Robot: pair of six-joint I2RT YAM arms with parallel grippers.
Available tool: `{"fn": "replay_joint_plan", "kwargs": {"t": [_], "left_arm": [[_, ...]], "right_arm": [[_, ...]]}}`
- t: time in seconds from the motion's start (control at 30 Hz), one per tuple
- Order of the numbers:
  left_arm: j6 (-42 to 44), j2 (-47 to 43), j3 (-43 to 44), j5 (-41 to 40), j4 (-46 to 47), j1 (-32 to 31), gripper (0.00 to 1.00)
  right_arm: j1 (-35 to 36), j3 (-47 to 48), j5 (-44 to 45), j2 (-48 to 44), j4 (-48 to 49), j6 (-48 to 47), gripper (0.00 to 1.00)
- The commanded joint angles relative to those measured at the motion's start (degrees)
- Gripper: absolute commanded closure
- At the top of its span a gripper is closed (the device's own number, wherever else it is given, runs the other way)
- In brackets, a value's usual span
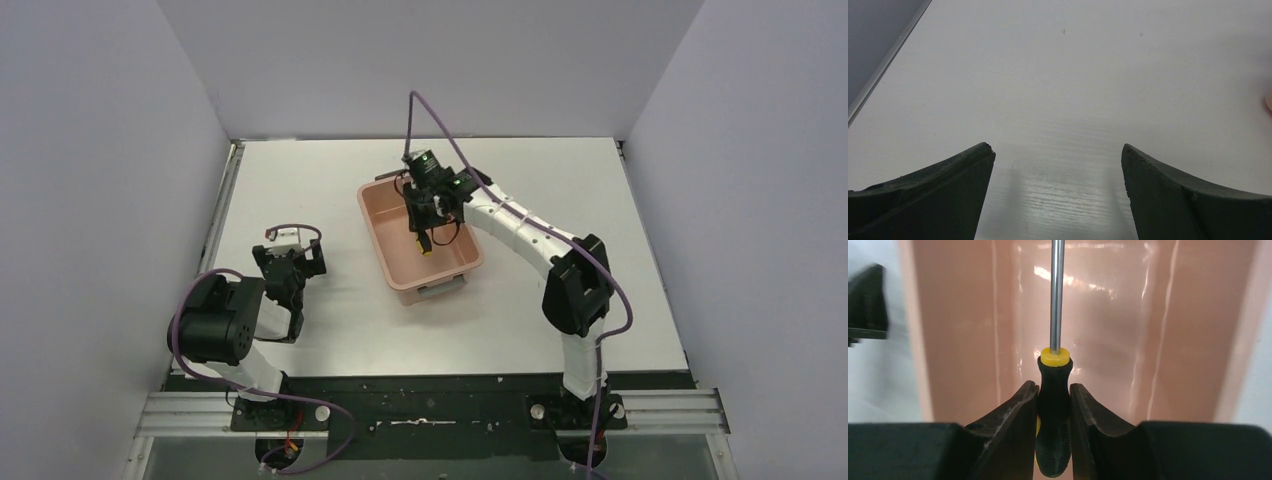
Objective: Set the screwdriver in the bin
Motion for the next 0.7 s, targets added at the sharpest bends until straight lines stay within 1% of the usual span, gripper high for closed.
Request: {"fn": "replay_joint_plan", "kwargs": {"t": [0.0, 0.13, 0.27, 0.37, 0.43, 0.47, 0.63, 0.67], "left_arm": [[0.4, -1.1, 1.3, 1.1, 1.6, 0.4, 0.03], [0.5, -1.1, 1.3, 1.1, 1.6, 0.4, 0.03], [0.4, -1.1, 1.3, 1.1, 1.6, 0.4, 0.03], [0.5, -1.1, 1.3, 1.2, 1.6, 0.4, 0.03], [0.5, -1.1, 1.2, 1.2, 1.7, 0.4, 0.03], [0.5, -1.1, 1.3, 1.1, 1.6, 0.5, 0.03], [0.5, -1.1, 1.3, 1.1, 1.6, 0.4, 0.03], [0.4, -1.1, 1.3, 1.1, 1.6, 0.4, 0.03]], "right_arm": [[3.5, -3.9, 8.4, 4.0, 2.5, 1.7, 1.0], [4.9, -6.6, 10.4, 8.0, 2.9, 2.2, 0.99], [5.6, -7.7, 13.0, 11.3, 2.4, 3.2, 0.9], [5.9, -8.2, 14.5, 12.0, 2.2, 3.8, 0.79], [6.1, -7.8, 15.5, 11.9, 1.6, 4.3, 0.63], [6.2, -7.3, 16.1, 11.5, 1.3, 4.4, 0.57], [7.1, -3.9, 18.2, 9.2, -0.7, 4.0, 0.42], [7.5, -3.0, 18.5, 8.6, -1.2, 3.8, 0.4]]}}
